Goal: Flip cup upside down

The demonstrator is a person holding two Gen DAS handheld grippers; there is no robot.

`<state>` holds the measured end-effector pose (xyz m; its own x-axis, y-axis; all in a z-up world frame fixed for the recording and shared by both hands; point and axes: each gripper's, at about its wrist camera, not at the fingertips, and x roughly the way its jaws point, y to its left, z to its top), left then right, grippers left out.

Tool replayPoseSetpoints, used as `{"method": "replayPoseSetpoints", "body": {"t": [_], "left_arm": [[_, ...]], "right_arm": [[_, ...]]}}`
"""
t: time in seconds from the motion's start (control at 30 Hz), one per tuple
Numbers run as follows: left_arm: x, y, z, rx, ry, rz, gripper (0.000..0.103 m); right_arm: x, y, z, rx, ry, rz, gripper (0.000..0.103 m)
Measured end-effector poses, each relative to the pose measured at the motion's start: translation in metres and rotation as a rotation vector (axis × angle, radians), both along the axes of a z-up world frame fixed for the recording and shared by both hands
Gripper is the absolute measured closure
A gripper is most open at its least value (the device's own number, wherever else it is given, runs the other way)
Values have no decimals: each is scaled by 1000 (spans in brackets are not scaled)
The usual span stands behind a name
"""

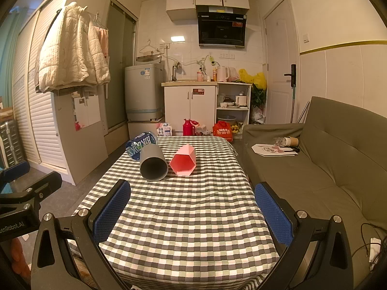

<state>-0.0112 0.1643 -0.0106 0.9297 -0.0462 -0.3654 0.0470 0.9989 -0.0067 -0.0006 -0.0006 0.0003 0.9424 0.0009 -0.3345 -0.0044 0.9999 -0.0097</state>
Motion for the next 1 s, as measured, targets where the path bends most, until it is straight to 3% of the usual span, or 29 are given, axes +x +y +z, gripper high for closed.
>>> {"method": "replayPoseSetpoints", "body": {"t": [1.0], "left_arm": [[0, 1, 0, -1, -1, 0, 0]], "right_arm": [[0, 0, 2, 2, 3, 0, 0]]}}
